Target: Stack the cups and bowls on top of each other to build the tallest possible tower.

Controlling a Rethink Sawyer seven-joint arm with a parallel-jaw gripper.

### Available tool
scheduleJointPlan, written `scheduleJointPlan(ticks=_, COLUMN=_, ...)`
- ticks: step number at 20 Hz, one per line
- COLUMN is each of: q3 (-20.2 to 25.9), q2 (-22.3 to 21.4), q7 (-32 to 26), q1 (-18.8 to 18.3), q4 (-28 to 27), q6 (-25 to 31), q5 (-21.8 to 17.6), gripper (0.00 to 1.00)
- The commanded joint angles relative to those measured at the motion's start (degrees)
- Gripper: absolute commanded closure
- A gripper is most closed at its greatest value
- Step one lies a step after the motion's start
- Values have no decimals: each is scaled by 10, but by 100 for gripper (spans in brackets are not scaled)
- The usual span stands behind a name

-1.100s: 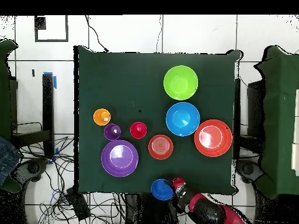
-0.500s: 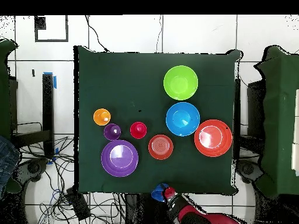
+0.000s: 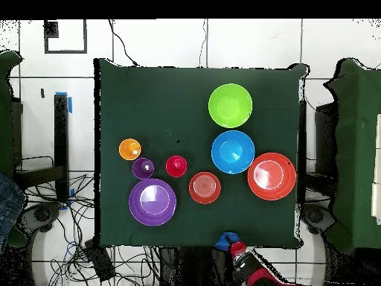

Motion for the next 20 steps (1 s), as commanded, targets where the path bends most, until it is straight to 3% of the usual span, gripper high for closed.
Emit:
scheduleJointPlan(ticks=1, q3=143, q2=11, q7=-128, q1=-65, q4=-90, q6=139, q5=50, gripper=100)
scheduleJointPlan(ticks=7, q3=224, q2=58, q7=-163, q1=-154, q4=-104, q6=223, q5=122, gripper=100)
scheduleJointPlan(ticks=10, q3=246, q2=73, q7=-177, q1=-175, q4=-120, q6=256, q5=149, gripper=100)
scheduleJointPlan(ticks=14, q3=250, q2=64, q7=-184, q1=-158, q4=-154, q6=268, q5=147, gripper=100)
scheduleJointPlan(ticks=20, q3=250, q2=53, q7=-129, q1=-118, q4=-191, q6=278, q5=175, gripper=100)
